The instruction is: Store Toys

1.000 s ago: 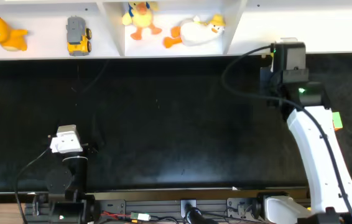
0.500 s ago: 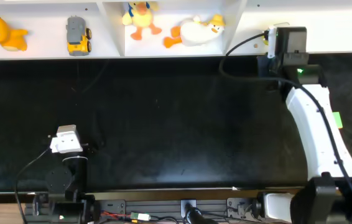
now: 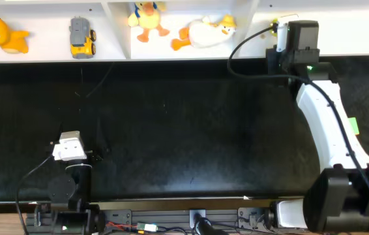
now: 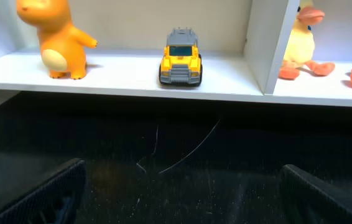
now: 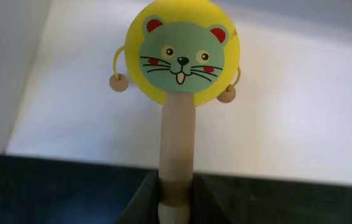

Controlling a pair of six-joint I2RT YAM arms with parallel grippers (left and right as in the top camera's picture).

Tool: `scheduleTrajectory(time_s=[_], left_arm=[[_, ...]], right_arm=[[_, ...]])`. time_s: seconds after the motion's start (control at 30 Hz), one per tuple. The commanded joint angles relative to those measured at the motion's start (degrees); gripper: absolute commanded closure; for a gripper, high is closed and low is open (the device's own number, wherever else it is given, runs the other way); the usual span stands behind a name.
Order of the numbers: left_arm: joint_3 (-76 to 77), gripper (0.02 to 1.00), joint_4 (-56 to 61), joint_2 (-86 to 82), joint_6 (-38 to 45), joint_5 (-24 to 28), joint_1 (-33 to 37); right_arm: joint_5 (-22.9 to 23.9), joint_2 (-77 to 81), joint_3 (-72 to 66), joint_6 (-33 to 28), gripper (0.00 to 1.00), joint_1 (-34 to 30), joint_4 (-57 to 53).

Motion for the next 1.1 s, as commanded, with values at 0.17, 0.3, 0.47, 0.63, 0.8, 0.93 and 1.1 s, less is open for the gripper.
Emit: scheduleTrajectory(time_s=[0.17, 0.3, 0.47, 0.63, 0.8, 0.93, 1.1], left_arm=[[-0.1, 0.02, -0.1, -0.7, 1.3, -0.7, -0.2], [-0.1, 0.02, -0.1, -0.7, 1.3, -0.7, -0.2], [-0.1, 0.02, -0.1, -0.7, 1.3, -0.7, -0.2], [-0.1, 0.02, -0.1, -0.7, 1.3, -0.7, -0.2], [-0.1, 0.02, -0.1, -0.7, 1.3, -0.7, -0.2], [-0.1, 0.02, -0.1, -0.7, 1.3, -0.7, -0.2], [-0.1, 0.023, -0.1, -0.7, 1.3, -0.7, -0.2]], right_arm=[[-4.6, 3.2, 2.2, 2.3, 0.866, -0.5, 4.9], [-6.1, 4.5, 2.3, 2.3, 0.862, -0.5, 7.3], [-6.9, 5.9, 2.3, 2.7, 0.862, -0.5, 9.1], [-8.1, 7.6, 2.4, 2.8, 0.869, -1.2, 10.1], [-8.7, 8.7, 2.4, 2.8, 0.864, -1.6, 11.6], [-9.6, 9.9, 3.0, 3.6, 0.866, -1.6, 12.6], [-11.1, 11.6, 4.2, 4.3, 0.871, -1.6, 12.5]])
